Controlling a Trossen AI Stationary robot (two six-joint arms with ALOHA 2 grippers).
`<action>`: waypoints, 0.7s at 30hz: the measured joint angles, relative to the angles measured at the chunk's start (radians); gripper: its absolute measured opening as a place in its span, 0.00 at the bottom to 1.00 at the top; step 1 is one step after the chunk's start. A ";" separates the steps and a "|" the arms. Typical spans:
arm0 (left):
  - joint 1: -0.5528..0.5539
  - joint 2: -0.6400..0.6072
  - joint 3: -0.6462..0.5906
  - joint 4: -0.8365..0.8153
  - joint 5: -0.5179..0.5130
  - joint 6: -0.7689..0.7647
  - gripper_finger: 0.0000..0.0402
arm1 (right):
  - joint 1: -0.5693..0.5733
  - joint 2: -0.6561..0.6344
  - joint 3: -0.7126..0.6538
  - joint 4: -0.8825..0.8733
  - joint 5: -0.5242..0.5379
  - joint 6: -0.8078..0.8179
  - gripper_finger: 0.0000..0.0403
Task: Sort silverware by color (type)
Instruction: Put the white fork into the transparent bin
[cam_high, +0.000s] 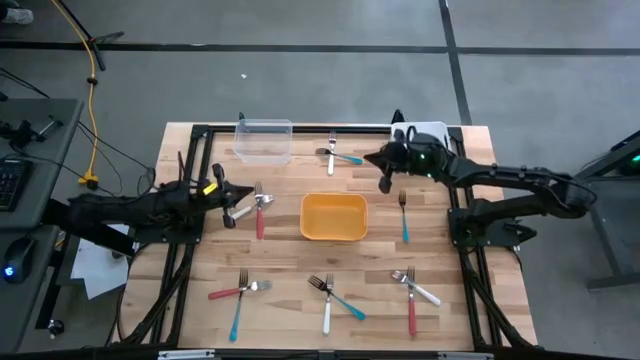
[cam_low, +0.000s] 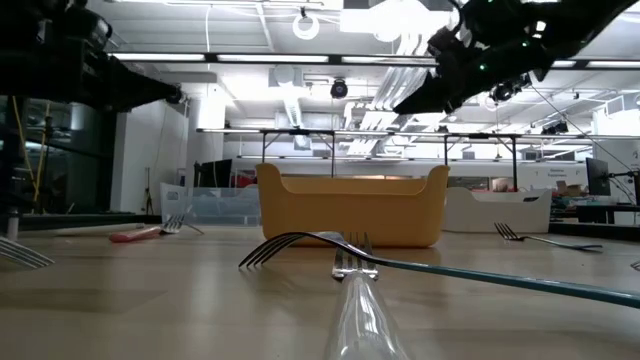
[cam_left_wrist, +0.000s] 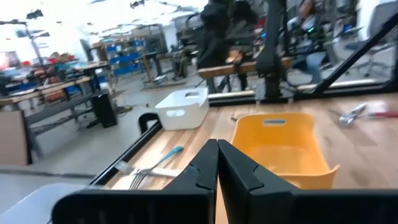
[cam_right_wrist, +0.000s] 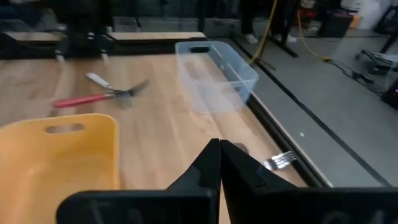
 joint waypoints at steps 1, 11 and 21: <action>0.000 0.017 0.005 -0.004 -0.018 -0.010 0.00 | 0.013 -0.007 -0.011 0.012 0.001 0.006 0.00; 0.000 0.249 0.180 -0.227 -0.115 -0.230 0.05 | 0.117 -0.023 -0.053 0.022 0.093 -0.038 0.00; 0.000 0.544 0.291 -0.441 -0.074 -0.437 0.23 | 0.126 -0.023 -0.053 0.026 0.109 -0.062 0.00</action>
